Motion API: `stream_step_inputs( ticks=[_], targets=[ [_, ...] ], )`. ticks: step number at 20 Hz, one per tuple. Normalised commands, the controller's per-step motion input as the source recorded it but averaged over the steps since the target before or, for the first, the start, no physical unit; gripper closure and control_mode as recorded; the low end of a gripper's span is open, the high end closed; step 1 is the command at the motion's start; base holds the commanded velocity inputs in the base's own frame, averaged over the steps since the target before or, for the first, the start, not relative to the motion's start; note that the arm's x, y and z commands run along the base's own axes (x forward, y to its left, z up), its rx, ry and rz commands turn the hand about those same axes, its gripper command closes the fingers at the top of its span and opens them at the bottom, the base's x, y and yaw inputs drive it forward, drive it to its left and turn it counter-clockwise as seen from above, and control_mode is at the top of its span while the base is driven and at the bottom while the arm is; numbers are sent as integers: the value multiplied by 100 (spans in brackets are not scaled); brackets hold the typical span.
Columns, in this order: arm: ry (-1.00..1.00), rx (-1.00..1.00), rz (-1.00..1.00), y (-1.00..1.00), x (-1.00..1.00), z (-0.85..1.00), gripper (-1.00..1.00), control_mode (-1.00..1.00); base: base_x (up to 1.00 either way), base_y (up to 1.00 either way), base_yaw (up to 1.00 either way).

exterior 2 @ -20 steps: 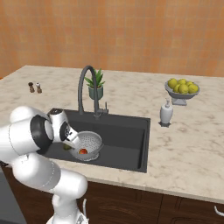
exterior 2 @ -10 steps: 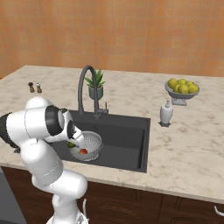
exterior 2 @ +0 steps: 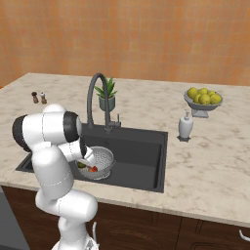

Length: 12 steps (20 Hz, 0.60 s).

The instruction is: Put the colander in the sink, put the apple, mango in the colander, and turn on the sink faucet and pour water over the colander.

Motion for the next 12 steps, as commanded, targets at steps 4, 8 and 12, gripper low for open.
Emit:
stream_step_inputs(
  ticks=[4, 8, 12],
  targets=[
    [0, 0, 0, -7, 32, -6, -100, -100, 0, 0, 0],
    [0, 0, 0, -19, 38, 0, -100, -100, 0, 0, 0],
    [0, 0, 0, -1, 4, 0, -100, -100, 0, 0, 0]
  ],
)
